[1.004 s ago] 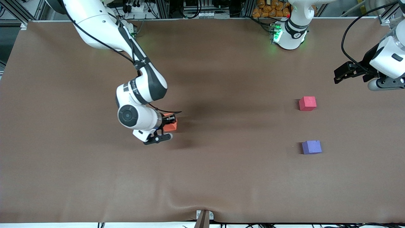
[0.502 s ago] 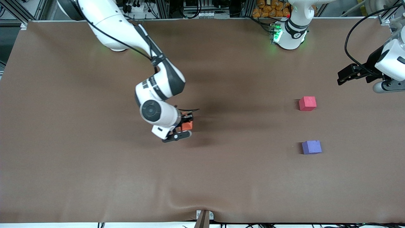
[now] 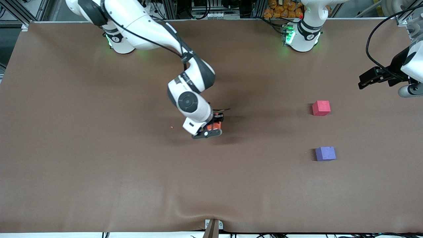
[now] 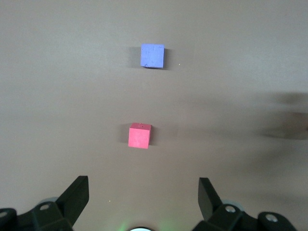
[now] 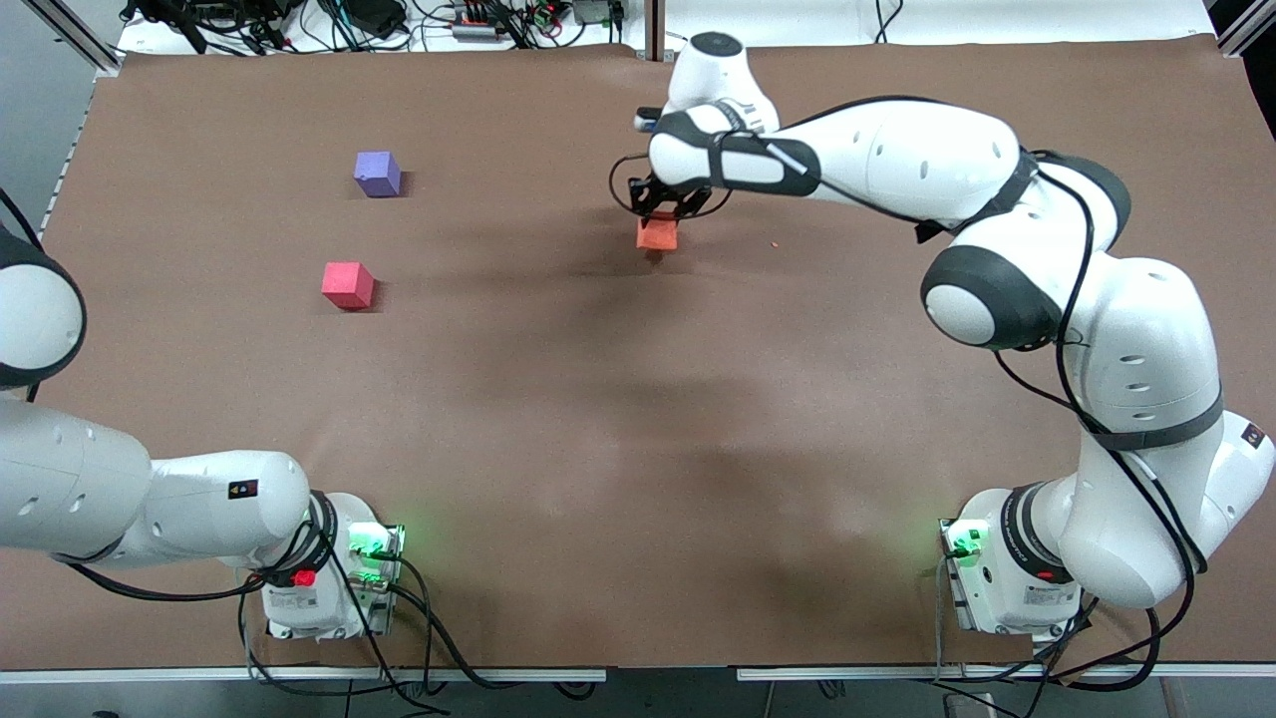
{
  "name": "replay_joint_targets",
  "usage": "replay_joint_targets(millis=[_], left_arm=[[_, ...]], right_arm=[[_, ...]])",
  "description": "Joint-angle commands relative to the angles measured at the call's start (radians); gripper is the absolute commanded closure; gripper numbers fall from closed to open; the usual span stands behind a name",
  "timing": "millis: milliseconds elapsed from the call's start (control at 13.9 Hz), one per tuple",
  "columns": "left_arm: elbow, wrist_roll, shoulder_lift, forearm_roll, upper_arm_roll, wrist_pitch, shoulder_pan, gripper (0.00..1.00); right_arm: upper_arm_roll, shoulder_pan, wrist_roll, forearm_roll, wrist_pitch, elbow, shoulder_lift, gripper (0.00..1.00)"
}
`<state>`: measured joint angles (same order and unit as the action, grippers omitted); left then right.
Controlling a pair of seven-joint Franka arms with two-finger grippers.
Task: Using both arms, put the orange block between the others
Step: 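Carry the orange cube with the right gripper toward the pink cube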
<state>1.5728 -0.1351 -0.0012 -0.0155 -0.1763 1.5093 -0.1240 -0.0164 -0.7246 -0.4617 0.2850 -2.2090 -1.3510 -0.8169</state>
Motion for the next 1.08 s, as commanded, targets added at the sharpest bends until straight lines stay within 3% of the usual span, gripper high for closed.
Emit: replay_joint_targets(millis=[0, 358, 430, 502, 645, 1004], left_arm=[[-0.008, 0.043, -0.008, -0.003, -0.005, -0.021, -0.014, 0.00], [-0.005, 0.038, 0.000, -0.001, -0.005, -0.020, -0.014, 0.00], [-0.005, 0.040, 0.000, -0.003, -0.005, -0.020, -0.014, 0.00], [-0.005, 0.040, 0.000, -0.003, -0.005, -0.020, -0.014, 0.00], [-0.005, 0.041, 0.000, -0.004, -0.005, -0.020, -0.014, 0.00], [-0.010, 0.041, 0.004, 0.000, -0.006, -0.020, -0.011, 0.00]], right_arm=[[0.004, -0.019, -0.057, -0.012, 0.005, 0.085, -0.051, 1.00], [0.004, -0.027, -0.054, -0.012, 0.003, 0.107, -0.074, 1.00], [0.004, -0.027, -0.052, -0.012, 0.003, 0.107, -0.076, 0.94], [0.004, -0.027, -0.052, -0.012, 0.000, 0.107, -0.080, 0.79], [0.006, -0.044, -0.054, -0.018, -0.037, 0.102, -0.084, 0.00], [0.006, -0.053, -0.052, -0.086, -0.071, 0.098, -0.080, 0.00]])
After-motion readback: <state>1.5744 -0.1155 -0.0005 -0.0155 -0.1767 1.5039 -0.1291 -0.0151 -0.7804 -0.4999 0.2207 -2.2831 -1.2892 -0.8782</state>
